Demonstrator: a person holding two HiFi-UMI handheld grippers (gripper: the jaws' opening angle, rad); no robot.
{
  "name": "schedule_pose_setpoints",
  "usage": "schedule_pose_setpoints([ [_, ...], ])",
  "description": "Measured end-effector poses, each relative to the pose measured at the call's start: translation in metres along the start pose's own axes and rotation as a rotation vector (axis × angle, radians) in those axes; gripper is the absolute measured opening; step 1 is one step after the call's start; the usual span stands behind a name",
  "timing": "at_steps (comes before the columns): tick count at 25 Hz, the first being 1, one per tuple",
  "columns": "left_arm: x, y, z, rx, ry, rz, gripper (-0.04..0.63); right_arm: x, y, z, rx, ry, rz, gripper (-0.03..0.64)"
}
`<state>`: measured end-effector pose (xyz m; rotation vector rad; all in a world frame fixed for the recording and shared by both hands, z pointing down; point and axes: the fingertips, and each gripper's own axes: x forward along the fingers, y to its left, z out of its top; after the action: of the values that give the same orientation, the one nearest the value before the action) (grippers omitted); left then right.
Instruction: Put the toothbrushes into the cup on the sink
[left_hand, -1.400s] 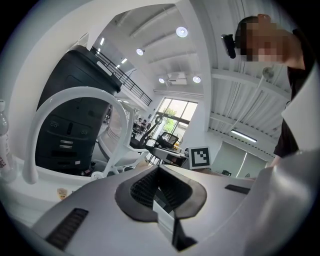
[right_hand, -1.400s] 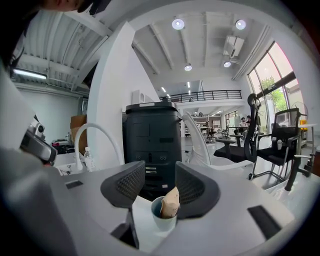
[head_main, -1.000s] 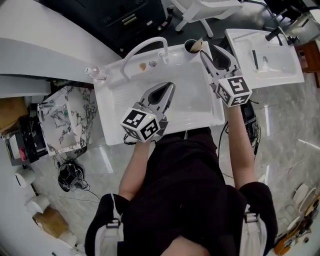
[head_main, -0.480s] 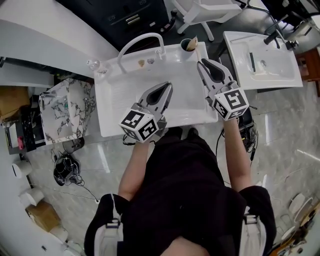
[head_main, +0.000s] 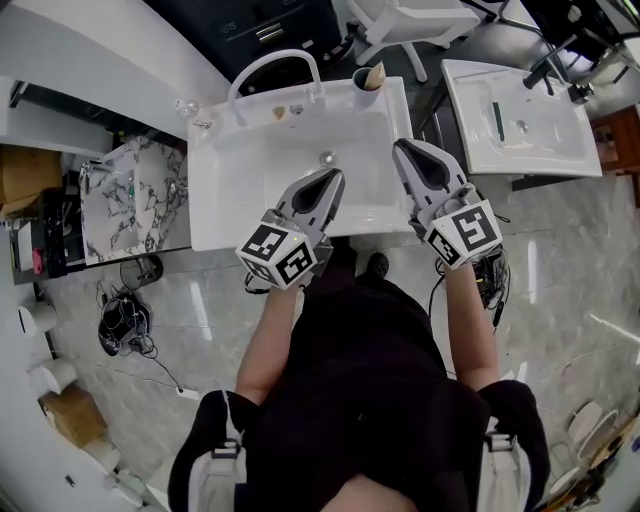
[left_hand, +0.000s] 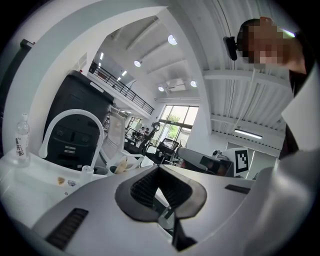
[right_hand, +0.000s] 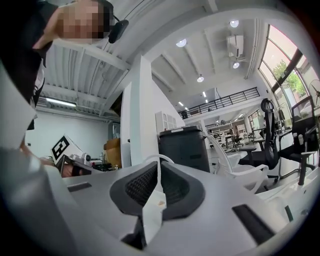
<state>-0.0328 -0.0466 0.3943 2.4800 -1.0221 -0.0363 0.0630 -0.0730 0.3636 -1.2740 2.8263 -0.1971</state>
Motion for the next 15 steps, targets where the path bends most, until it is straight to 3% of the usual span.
schedule_pose_setpoints([
  [7,-0.012,-0.024,-0.008,0.021,-0.015,0.008,0.008,-0.039,0.030,0.006,0.003,-0.027,0.049,0.043],
  [15,-0.010,-0.042,-0.018,0.025,-0.006,0.004,0.008,-0.070,0.025,0.000,0.010,-0.021,0.020,0.035],
])
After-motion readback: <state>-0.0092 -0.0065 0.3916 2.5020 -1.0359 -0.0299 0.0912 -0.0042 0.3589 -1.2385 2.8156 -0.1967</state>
